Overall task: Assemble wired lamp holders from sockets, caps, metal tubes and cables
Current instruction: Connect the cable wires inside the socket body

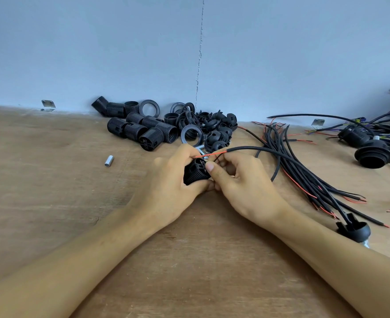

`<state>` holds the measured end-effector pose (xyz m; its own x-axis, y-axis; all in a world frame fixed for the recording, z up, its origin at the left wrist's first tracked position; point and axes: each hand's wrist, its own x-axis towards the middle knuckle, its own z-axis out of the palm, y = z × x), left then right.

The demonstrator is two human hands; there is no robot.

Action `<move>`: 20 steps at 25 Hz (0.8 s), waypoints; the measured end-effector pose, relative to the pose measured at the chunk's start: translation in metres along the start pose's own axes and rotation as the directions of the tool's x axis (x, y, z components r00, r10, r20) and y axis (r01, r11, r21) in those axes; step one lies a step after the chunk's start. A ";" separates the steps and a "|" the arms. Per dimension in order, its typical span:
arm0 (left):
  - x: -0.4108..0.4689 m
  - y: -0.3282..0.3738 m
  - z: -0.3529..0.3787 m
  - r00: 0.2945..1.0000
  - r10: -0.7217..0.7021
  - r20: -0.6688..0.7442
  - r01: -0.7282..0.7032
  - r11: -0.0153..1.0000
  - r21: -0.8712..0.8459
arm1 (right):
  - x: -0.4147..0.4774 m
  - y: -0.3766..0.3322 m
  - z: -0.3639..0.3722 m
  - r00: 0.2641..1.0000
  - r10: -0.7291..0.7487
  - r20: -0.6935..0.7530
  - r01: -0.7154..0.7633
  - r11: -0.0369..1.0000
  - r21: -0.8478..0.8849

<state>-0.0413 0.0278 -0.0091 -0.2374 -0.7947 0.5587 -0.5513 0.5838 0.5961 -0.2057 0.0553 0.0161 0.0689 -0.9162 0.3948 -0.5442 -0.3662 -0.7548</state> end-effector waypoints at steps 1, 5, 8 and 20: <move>0.000 0.000 0.000 1.000 -0.003 -0.001 0.003 1.000 -0.006 | 0.000 0.000 0.000 1.000 0.002 0.004 -0.002 1.000 0.004; -0.001 0.001 -0.001 1.000 0.005 -0.016 -0.005 1.000 -0.003 | 0.000 -0.001 0.001 1.000 -0.023 0.014 0.023 0.999 -0.024; 0.000 0.003 -0.001 1.000 0.005 0.004 -0.005 1.000 -0.002 | 0.000 0.000 0.001 1.000 -0.010 0.009 0.010 1.000 0.014; 0.000 0.003 -0.002 1.000 -0.004 -0.001 0.004 1.000 -0.010 | 0.001 0.004 -0.002 0.997 0.074 0.017 -0.076 0.966 0.248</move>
<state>-0.0415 0.0303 -0.0061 -0.2341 -0.7970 0.5567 -0.5441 0.5819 0.6044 -0.2093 0.0530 0.0142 0.0424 -0.9433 0.3293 -0.3237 -0.3248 -0.8887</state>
